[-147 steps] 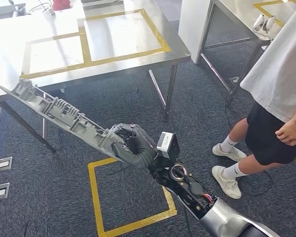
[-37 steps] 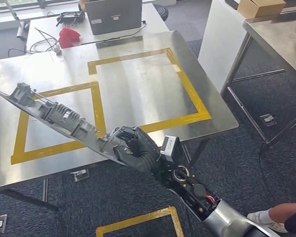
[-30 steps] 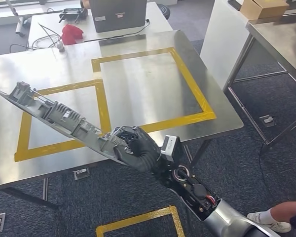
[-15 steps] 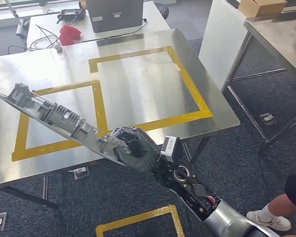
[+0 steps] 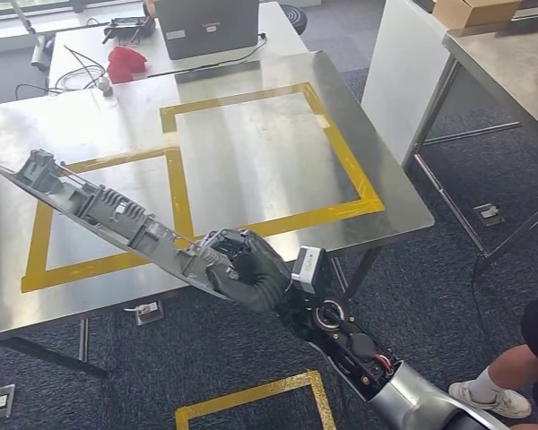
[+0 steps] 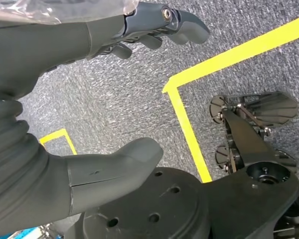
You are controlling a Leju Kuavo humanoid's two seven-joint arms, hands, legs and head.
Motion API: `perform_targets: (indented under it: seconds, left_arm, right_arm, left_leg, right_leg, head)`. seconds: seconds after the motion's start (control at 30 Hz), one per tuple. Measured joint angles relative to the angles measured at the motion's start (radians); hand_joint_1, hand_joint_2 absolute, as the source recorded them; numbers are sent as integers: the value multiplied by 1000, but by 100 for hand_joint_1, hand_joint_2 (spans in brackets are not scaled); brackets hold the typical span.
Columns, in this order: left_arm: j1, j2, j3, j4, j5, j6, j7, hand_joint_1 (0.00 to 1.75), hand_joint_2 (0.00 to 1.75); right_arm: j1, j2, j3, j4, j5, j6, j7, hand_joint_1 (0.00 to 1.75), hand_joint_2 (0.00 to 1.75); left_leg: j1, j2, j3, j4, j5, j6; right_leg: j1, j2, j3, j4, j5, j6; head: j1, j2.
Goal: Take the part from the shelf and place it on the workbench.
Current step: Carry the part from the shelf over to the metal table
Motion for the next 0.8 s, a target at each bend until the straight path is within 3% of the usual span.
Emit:
perform_targets:
  seconds: [0.8]
  left_arm:
    - [-8,1,0,0,1,-2,-8,0,175]
  right_arm:
    - [0,0,-7,0,-5,-21,0,175,175]
  left_leg:
    - [-4,0,-2,1,0,0]
  right_leg:
    - [-4,0,1,-3,1,1]
  head:
    - [0,0]
